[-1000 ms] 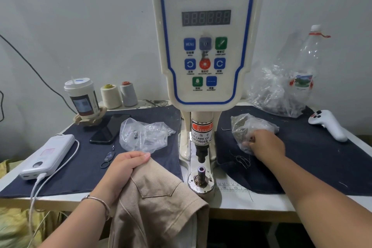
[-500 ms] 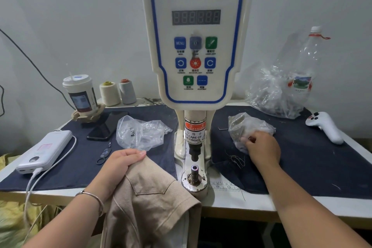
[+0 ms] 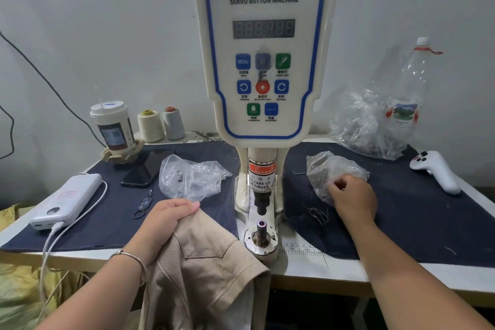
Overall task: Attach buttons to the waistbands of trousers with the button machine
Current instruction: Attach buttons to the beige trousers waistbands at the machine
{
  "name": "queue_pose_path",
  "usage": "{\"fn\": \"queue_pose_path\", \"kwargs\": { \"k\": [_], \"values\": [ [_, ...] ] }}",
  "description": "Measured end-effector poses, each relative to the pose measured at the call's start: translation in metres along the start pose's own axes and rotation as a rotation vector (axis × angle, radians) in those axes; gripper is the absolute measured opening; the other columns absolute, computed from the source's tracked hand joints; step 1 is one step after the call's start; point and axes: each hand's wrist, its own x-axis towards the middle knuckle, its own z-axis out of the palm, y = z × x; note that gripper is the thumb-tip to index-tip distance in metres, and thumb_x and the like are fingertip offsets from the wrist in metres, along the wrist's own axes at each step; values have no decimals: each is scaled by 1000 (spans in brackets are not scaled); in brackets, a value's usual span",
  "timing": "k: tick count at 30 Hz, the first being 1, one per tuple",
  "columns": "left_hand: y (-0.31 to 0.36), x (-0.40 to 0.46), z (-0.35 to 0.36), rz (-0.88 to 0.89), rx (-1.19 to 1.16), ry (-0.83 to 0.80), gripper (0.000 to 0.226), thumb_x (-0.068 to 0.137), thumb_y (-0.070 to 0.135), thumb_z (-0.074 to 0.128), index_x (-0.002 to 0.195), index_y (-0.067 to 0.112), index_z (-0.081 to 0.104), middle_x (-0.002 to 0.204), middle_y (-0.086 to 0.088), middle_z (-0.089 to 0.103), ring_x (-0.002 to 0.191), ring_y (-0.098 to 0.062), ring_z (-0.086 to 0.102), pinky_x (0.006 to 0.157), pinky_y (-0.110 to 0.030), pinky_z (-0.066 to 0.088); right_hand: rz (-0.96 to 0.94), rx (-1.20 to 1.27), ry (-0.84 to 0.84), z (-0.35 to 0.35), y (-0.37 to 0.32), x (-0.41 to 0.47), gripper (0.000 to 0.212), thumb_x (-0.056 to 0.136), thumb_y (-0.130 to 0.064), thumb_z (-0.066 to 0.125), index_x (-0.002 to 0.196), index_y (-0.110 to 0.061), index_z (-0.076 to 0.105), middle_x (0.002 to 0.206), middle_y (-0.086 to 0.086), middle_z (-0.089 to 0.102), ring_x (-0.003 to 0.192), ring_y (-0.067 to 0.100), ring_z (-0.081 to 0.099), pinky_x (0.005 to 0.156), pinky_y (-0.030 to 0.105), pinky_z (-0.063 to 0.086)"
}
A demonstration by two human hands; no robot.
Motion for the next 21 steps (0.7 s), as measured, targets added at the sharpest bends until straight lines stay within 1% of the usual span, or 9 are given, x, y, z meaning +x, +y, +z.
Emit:
{"fn": "queue_pose_path", "kwargs": {
  "k": [2, 4, 6, 8, 12, 14, 16, 18, 21],
  "values": [
    [0, 0, 0, 2, 14, -11, 31, 88, 23, 68, 58, 14, 67, 59, -4, 59, 55, -13, 56, 61, -26, 44, 1, -1, -4, 1, 0, 0, 20, 87, -28, 63, 69, -22, 57, 67, 2, 57, 64, 24, 47, 57, 28, 32],
    [0, 1, 0, 7, 29, -13, 33, 88, 23, 68, 57, 15, 66, 58, -3, 58, 54, -13, 55, 60, -25, 43, 1, -27, -20, 1, -1, 0, 24, 88, -28, 62, 67, -24, 53, 64, -2, 50, 64, 23, 45, 60, 29, 33],
    [0, 1, 0, 12, 43, -17, 35, 89, 24, 67, 55, 16, 64, 57, -2, 56, 53, -12, 53, 58, -24, 42, 0, -42, -30, 1, -2, 0, 28, 88, -28, 62, 64, -26, 49, 60, -6, 42, 62, 21, 42, 58, 28, 31],
    [-1, 1, 0, 12, 41, -18, 37, 89, 23, 67, 54, 16, 62, 56, -2, 54, 52, -12, 52, 57, -24, 41, -2, -35, -34, 1, -3, 0, 29, 88, -28, 63, 63, -27, 48, 57, -10, 40, 60, 20, 41, 55, 28, 28],
    [-2, 2, 0, 8, 14, -15, 30, 89, 23, 68, 63, 10, 61, 61, -8, 52, 56, -17, 49, 58, -28, 40, -8, -38, -43, -1, -5, -2, 26, 87, -27, 63, 64, -26, 51, 62, -4, 51, 62, 21, 45, 58, 28, 31],
    [-6, 4, -1, 20, 11, -12, 29, 88, 24, 68, 65, 9, 61, 63, -9, 51, 56, -18, 49, 59, -30, 39, -32, -86, -49, 0, -4, -2, 26, 88, -27, 62, 65, -26, 51, 60, -7, 46, 62, 20, 45, 58, 27, 31],
    [-7, 4, -2, 29, -7, -30, 30, 88, 23, 68, 62, 10, 61, 61, -8, 51, 55, -16, 49, 57, -29, 39, -58, -98, -29, 1, -3, -2, 24, 87, -26, 63, 66, -25, 52, 59, -9, 42, 61, 18, 45, 56, 27, 30],
    [-6, 5, -2, 31, -6, -36, 29, 88, 21, 68, 62, 9, 63, 61, -9, 53, 55, -16, 51, 58, -29, 40, -62, -71, 3, 0, -2, 0, 24, 87, -25, 64, 67, -25, 52, 60, -7, 44, 61, 19, 45, 56, 28, 32],
    [-5, 6, 0, 33, 1, -14, 26, 89, 19, 67, 66, 7, 65, 63, -10, 55, 57, -17, 52, 60, -28, 42, -53, -89, -7, -2, -3, 0, 23, 86, -25, 65, 67, -25, 52, 63, -3, 47, 63, 21, 45, 58, 29, 34]
  ]
}}
